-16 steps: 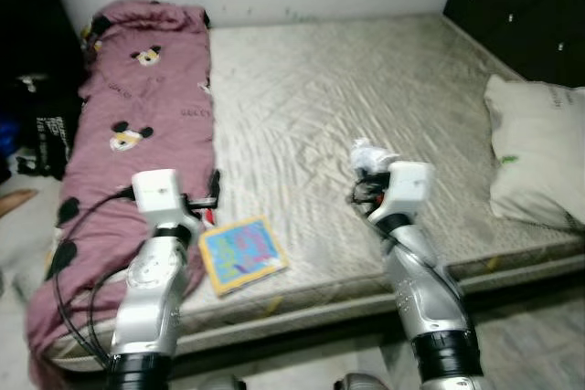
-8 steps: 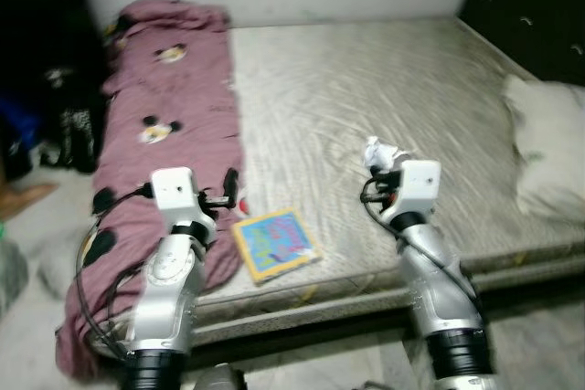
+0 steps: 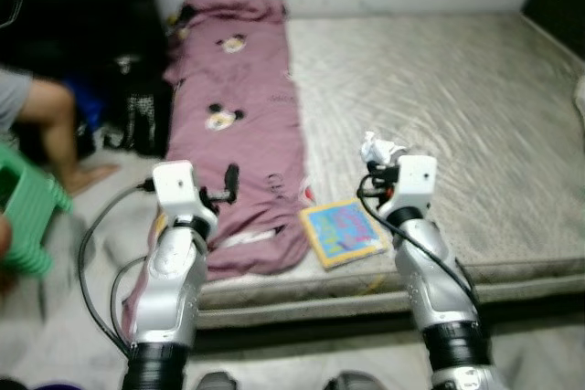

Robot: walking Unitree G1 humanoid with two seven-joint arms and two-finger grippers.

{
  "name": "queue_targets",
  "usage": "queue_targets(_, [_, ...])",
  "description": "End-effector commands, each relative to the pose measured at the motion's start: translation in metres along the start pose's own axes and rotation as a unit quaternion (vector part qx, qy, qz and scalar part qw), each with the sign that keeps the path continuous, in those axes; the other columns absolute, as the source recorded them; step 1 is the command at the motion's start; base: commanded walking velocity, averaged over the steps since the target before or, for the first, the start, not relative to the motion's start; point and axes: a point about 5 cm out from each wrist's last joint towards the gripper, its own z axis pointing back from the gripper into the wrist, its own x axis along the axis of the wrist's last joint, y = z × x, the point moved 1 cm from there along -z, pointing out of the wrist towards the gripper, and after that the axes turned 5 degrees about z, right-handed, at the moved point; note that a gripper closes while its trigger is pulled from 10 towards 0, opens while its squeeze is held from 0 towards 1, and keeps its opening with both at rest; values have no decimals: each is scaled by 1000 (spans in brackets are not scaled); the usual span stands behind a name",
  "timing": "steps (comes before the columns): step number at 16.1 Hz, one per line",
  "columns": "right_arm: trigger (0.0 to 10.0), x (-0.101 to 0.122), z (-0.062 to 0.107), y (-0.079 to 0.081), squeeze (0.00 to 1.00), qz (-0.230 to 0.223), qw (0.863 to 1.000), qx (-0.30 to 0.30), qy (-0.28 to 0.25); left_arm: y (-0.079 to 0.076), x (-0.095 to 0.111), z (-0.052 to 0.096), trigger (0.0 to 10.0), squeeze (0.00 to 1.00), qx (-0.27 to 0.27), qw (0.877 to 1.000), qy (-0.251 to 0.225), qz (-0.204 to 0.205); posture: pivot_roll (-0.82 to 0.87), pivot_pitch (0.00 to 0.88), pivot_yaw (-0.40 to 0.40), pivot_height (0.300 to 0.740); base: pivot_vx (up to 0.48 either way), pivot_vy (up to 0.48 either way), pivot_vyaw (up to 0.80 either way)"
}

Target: Clean up the room

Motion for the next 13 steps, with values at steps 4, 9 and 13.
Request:
queue_targets(4, [10000,2,-2,4,0,11,1000,12,-8,-1,9,-1,10000,0,-10,1000,-24,7,-114,0,19,740,0,0,0])
queue_targets(9, [10000,4,-1,9,0,17,999,25,-14,0,8,1,10000,0,2,1000,-15,6,-111,0,18,740,0,0,578])
queue_targets(13, [10000,3,-1,9,0,18,999,31,-16,10,6,2,10000,0,14,1000,-14,-10,-105,0,13,740,0,0,800])
